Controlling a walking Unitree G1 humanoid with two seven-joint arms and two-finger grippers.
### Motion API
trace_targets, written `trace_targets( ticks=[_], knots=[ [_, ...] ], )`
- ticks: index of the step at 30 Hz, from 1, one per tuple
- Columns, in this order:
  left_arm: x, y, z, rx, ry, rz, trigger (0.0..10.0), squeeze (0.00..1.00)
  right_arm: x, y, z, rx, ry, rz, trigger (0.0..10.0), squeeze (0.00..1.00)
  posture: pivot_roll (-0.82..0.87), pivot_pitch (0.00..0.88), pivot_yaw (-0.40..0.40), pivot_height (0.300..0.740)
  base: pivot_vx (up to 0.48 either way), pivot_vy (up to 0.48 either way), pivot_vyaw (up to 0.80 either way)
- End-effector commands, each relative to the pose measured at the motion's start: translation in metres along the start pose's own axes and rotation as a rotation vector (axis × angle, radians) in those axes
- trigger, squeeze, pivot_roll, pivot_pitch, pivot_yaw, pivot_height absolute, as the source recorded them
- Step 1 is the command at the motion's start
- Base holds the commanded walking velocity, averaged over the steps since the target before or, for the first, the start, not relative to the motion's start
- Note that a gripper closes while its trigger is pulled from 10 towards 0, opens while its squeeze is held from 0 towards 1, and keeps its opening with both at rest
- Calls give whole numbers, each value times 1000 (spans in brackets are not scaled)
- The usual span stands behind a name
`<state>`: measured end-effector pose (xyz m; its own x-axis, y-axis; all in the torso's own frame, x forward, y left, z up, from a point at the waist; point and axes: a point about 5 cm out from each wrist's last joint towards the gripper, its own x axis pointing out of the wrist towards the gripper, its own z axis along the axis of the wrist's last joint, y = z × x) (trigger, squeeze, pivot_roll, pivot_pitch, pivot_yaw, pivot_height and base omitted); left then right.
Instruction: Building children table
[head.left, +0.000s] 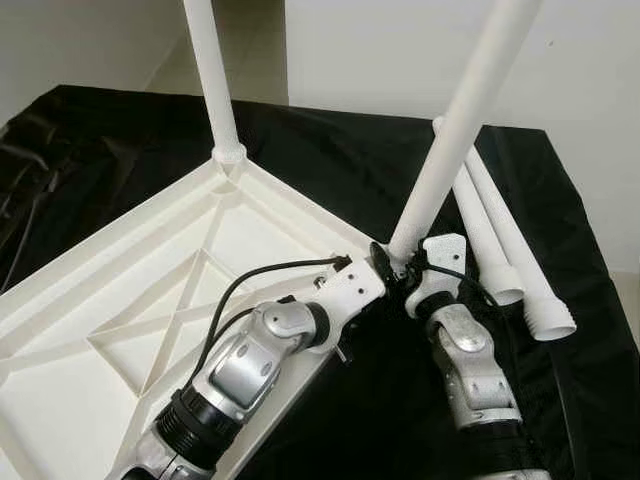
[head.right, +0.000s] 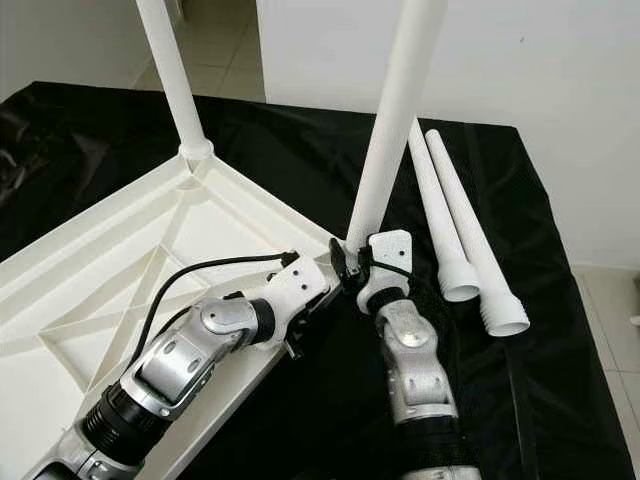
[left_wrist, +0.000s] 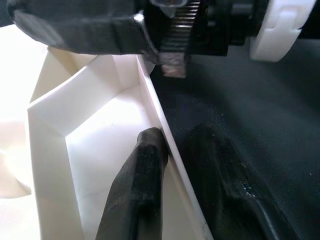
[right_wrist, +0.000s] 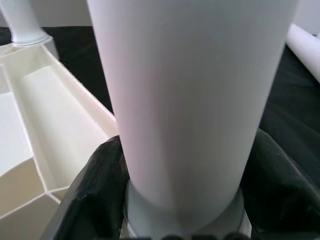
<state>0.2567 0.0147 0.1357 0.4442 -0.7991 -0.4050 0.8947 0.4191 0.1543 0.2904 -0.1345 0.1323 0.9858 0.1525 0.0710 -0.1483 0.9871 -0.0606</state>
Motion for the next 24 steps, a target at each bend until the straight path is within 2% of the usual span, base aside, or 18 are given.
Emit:
trace_targets(
  ticks=[1,12,13,15,16,17,18,24],
  knots=[
    [-1,-6,-12,-11,30,-84,10000,0,-8,-19,-13,11,77,-127,0,0,-59,101,-2,740,0,0,0],
    [-3,-5,-8,34,-18,-159,10000,0,-6,-12,-11,20,96,-139,0,0,-54,109,-3,740,0,0,0],
    [-9,-5,-10,35,-24,-217,10000,0,-4,-11,-11,10,96,-151,3098,0,-54,111,0,740,0,0,0],
    [-12,-5,-11,35,-24,-238,10000,0,-3,-11,-11,5,96,-154,3098,0,-54,111,0,740,0,0,0],
    [-14,-6,-12,34,-23,-250,10000,0,-3,-11,-11,2,97,-157,3804,0,-54,111,0,740,0,0,0],
    [-14,-6,-12,34,-23,-255,10000,0,-4,-11,-11,1,98,-158,3804,0,-54,111,0,740,0,0,0],
    [-17,-4,-14,37,-19,-253,10000,0,-4,-9,-11,1,103,-160,10000,0,-57,112,0,740,0,0,0],
    [-18,-2,-19,70,7,-250,10000,0,-3,-9,-11,-1,111,-170,10000,0,-58,114,8,740,0,0,0]
  ],
)
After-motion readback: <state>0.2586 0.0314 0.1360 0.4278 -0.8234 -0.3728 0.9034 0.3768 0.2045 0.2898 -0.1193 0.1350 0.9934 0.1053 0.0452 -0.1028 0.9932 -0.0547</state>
